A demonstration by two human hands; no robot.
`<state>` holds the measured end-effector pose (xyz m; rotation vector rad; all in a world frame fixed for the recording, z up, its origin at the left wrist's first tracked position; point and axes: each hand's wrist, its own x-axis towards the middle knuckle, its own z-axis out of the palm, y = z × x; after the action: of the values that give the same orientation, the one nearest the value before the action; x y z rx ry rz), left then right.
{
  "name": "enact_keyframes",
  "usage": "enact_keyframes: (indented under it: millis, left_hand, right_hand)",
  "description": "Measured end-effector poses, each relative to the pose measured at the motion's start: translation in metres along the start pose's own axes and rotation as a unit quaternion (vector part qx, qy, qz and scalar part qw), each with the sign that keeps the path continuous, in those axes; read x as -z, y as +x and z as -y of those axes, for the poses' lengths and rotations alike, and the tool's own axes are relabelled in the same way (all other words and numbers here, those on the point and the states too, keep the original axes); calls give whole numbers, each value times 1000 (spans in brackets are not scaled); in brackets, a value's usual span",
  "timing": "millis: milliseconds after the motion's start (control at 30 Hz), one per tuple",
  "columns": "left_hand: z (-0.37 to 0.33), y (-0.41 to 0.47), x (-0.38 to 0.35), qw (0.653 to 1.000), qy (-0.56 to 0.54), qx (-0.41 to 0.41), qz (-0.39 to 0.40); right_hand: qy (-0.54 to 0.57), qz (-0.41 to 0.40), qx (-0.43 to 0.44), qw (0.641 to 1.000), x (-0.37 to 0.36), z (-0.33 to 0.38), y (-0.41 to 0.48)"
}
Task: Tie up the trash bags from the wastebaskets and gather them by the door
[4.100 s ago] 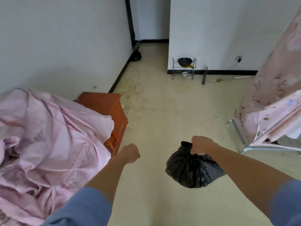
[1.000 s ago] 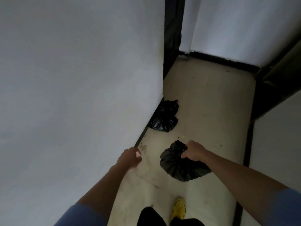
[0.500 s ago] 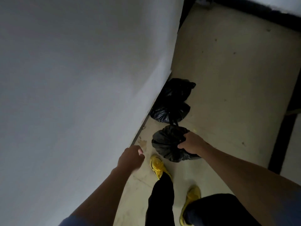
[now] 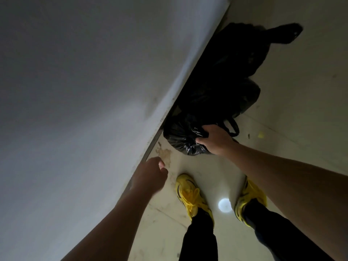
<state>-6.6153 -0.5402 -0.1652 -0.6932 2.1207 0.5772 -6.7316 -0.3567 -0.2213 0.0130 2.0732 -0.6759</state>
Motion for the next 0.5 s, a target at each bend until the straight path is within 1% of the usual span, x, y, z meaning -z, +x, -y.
enact_keyframes:
  millis: [100,267,400,500]
  left_hand:
    - [3,28,-23,1000,1,10,1]
    - [-4,53,-41,1000,16,16,2]
    - [-26,33,-22,1000,25,12,1]
    - [-53,0,12,999,23,-17,-19]
  right_hand:
    - [-12,-24,-23,999,-12,-28,30]
    - [1,-8,-39,999,-16,-46,53]
    - [26,-26,-22,999,9,-37,25]
    - [-11,-52,-11,999,46,-25,-14]
